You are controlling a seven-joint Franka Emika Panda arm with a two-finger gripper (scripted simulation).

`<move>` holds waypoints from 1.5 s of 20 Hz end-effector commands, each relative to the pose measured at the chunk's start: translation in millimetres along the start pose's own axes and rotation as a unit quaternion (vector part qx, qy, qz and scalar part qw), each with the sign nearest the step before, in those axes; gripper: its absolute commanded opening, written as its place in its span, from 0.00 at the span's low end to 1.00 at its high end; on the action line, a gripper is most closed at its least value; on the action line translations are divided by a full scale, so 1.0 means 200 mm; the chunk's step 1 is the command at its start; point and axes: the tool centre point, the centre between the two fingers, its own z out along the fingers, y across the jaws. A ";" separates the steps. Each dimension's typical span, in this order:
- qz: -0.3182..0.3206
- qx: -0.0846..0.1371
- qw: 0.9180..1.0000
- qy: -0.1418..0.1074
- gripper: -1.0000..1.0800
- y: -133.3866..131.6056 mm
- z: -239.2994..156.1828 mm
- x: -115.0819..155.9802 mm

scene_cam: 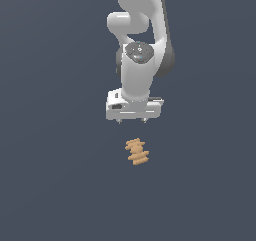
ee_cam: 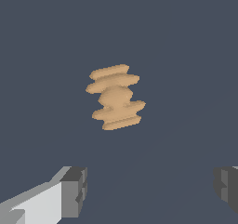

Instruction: Pick up the object and move it to a goal position.

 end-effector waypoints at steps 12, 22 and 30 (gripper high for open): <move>-0.003 -0.012 1.000 -0.007 0.96 0.04 -0.02 -0.02; -0.018 -0.009 1.000 -0.006 0.96 0.02 0.04 0.03; -0.059 -0.001 0.998 -0.003 0.96 -0.03 0.22 0.15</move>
